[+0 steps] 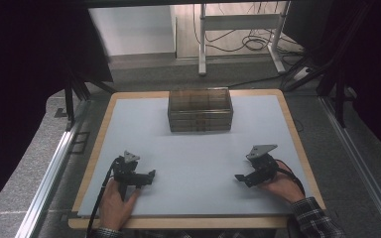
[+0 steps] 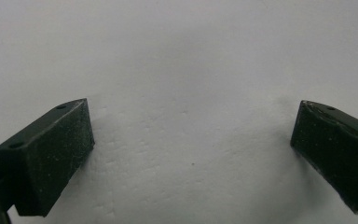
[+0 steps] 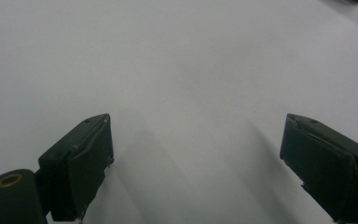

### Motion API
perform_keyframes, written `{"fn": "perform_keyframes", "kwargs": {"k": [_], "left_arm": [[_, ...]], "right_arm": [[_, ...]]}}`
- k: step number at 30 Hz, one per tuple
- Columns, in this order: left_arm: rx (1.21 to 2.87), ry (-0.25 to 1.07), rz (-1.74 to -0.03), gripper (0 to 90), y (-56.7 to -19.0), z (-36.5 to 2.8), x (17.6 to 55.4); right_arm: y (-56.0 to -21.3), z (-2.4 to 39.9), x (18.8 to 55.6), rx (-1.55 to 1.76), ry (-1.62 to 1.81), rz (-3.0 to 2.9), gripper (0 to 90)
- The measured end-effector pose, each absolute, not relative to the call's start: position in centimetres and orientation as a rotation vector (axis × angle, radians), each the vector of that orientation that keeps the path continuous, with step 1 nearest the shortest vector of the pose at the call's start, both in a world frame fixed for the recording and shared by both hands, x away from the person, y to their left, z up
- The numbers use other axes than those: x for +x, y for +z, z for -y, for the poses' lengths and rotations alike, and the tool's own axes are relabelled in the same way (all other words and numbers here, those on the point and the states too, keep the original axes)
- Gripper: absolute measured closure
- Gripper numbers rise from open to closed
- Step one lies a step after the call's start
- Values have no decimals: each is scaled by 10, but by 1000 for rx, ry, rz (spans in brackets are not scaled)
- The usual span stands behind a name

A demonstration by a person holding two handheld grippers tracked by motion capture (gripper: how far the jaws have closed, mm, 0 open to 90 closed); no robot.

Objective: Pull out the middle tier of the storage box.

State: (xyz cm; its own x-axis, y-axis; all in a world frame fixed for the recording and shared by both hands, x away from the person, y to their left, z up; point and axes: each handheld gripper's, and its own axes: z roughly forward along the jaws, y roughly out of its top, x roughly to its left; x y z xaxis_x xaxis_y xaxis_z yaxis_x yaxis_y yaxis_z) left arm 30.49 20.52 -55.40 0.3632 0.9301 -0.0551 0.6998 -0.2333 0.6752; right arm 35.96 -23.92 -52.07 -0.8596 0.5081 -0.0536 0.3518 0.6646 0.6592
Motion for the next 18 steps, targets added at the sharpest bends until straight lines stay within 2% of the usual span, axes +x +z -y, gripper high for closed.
{"fn": "perform_keyframes", "kwargs": {"k": [18], "left_arm": [[2011,483,-1406,0,-554,-205,305]], "right_arm": [[-508,235,359,648,917,-2630,154]]}}
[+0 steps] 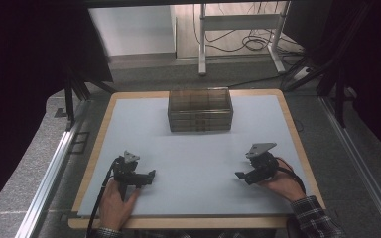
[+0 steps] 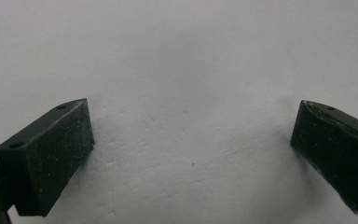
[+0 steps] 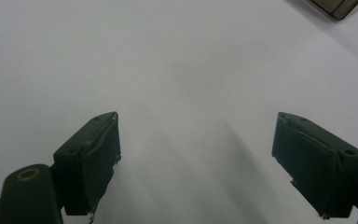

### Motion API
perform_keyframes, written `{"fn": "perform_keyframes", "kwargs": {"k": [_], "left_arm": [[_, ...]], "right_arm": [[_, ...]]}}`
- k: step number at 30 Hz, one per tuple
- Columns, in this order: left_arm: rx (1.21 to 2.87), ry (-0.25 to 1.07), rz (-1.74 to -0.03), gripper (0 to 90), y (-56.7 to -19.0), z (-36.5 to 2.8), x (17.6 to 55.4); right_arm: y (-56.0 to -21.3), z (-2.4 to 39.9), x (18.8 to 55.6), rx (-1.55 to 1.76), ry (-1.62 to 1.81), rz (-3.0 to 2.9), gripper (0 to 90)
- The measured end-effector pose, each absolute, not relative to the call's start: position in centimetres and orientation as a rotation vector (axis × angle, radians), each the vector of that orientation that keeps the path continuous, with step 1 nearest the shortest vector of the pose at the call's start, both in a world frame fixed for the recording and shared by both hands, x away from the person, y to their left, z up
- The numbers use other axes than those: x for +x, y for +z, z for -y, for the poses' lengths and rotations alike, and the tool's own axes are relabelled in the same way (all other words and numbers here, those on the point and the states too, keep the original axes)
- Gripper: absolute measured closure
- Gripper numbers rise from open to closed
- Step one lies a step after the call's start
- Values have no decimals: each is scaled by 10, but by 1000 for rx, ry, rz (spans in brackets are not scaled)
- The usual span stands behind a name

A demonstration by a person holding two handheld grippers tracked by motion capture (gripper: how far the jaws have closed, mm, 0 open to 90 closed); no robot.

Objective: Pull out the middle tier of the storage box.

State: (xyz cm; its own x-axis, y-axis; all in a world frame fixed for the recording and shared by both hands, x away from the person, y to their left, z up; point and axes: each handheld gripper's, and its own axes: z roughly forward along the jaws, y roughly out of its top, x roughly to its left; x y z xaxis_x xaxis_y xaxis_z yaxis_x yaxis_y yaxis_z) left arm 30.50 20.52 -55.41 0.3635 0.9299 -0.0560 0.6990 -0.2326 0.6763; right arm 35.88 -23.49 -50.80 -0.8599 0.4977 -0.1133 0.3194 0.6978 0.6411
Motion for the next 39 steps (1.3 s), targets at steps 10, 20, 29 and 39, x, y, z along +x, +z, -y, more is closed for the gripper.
{"fn": "perform_keyframes", "kwargs": {"k": [10,20,29,39], "left_arm": [[2013,482,-1407,0,-554,-205,305],[2013,482,-1406,0,-554,-205,305],[2010,483,-1405,0,-554,-205,305],[2010,483,-1405,0,-554,-205,305]], "right_arm": [[-506,231,359,647,887,-2623,162],[-503,222,358,581,818,-2582,172],[-498,216,358,525,748,-2552,196],[-495,210,364,514,724,-2532,198]]}}
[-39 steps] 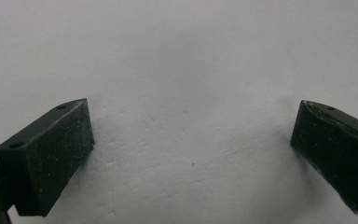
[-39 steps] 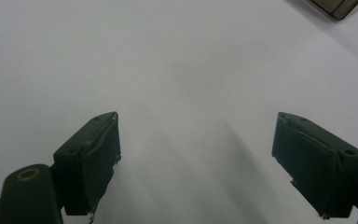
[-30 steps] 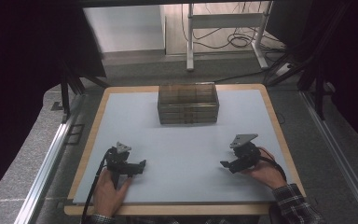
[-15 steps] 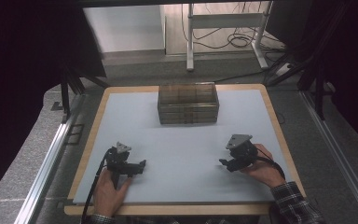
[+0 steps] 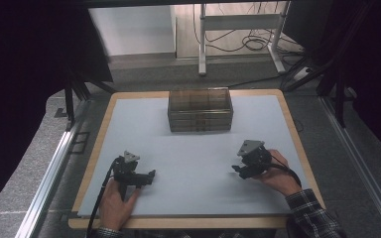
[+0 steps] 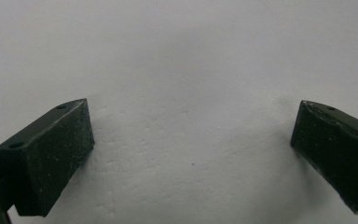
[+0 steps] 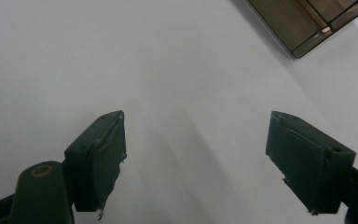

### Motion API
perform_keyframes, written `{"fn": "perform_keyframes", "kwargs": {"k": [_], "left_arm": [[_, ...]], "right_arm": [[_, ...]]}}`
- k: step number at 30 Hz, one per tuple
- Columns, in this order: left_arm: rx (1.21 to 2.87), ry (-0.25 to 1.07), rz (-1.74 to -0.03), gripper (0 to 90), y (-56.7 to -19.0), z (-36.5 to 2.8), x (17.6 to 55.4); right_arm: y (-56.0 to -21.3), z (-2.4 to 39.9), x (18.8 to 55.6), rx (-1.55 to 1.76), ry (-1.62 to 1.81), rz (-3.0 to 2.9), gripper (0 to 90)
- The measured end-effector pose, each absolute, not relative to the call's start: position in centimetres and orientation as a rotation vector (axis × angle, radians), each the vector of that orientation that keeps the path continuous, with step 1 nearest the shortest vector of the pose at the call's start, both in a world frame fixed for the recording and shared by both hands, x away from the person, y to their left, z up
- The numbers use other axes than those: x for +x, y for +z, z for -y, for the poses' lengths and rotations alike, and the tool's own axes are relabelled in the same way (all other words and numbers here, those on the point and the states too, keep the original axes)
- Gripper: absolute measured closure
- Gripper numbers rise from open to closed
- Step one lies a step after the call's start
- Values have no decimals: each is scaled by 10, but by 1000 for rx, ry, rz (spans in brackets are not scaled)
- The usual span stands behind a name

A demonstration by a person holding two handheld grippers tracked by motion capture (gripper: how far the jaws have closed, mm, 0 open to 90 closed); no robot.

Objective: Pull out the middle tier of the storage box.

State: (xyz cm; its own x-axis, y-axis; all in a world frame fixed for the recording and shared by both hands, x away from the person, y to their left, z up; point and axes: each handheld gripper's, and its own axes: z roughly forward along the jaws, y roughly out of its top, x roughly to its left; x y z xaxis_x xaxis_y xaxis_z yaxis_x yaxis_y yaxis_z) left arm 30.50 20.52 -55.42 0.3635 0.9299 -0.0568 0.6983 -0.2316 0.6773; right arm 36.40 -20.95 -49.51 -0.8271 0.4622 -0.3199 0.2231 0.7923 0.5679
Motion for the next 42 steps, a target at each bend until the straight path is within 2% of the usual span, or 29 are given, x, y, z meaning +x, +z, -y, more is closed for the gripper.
{"fn": "perform_keyframes", "kwargs": {"k": [42], "left_arm": [[2010,483,-1405,0,-554,-205,305]], "right_arm": [[-498,175,380,332,570,-2413,212]]}}
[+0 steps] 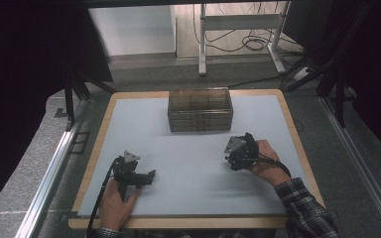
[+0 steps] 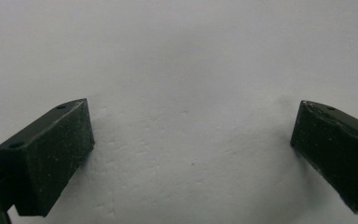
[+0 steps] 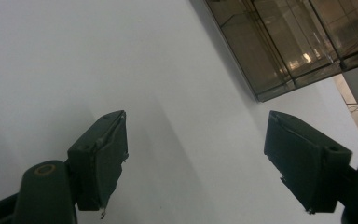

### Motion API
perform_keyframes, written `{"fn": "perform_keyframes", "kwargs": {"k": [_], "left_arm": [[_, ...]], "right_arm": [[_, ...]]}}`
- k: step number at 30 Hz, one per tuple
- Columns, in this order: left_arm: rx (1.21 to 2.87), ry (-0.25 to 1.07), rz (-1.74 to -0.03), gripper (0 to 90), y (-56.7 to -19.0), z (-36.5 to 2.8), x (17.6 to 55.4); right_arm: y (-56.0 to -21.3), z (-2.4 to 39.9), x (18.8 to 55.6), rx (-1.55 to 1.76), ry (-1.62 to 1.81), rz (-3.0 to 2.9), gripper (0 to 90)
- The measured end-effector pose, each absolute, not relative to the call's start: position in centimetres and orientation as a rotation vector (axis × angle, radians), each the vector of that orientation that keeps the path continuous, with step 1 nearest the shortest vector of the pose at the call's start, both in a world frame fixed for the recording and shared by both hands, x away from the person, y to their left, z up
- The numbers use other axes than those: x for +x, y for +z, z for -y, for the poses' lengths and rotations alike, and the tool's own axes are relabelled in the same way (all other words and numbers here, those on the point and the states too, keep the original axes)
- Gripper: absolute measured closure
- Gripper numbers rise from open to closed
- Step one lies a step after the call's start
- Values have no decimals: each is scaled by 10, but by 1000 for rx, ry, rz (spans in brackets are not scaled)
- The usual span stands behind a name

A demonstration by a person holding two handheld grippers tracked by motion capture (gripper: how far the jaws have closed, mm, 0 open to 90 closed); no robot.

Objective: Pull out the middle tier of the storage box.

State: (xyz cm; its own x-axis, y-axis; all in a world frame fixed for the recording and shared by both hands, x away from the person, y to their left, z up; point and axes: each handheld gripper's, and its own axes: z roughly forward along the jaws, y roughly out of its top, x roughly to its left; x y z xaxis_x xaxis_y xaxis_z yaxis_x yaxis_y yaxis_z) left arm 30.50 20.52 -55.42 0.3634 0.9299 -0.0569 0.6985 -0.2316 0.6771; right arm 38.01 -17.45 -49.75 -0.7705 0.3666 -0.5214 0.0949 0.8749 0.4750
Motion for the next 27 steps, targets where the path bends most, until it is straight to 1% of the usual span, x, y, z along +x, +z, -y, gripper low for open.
{"fn": "perform_keyframes", "kwargs": {"k": [27], "left_arm": [[2008,483,-1406,0,-554,-205,305]], "right_arm": [[-498,146,395,252,505,-2305,215]]}}
